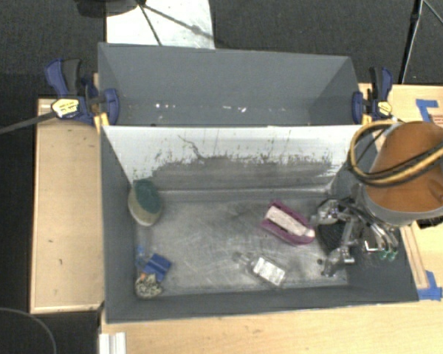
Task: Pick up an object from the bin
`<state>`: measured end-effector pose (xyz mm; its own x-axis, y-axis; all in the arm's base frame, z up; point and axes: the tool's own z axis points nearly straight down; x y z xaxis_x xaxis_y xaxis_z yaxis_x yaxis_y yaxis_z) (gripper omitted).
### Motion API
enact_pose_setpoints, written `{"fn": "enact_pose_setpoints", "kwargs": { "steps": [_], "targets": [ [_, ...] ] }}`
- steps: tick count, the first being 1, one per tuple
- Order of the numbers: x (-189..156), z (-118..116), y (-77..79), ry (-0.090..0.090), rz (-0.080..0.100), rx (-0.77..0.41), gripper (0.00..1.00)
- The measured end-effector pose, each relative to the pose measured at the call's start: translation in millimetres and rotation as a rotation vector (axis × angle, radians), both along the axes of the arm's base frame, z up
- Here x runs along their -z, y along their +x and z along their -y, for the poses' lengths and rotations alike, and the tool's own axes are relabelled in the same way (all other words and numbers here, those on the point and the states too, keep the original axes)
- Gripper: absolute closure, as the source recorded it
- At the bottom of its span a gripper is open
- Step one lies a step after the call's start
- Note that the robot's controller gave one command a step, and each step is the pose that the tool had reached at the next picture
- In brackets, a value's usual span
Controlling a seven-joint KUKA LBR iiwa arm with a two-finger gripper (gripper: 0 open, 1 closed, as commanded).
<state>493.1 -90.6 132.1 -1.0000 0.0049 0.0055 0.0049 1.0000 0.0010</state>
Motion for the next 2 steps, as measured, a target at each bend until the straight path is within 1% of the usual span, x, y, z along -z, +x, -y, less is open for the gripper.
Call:
{"fn": "enact_pose_setpoints", "kwargs": {
  "steps": [1, 2],
  "targets": [
    [59.2, -28.8, 80.0, 0.0, 0.009, 0.167, 0.0],
    [58.4, -59.8, 72.5, -0.002, 0.014, 0.352, 0.0]
  ]
}}
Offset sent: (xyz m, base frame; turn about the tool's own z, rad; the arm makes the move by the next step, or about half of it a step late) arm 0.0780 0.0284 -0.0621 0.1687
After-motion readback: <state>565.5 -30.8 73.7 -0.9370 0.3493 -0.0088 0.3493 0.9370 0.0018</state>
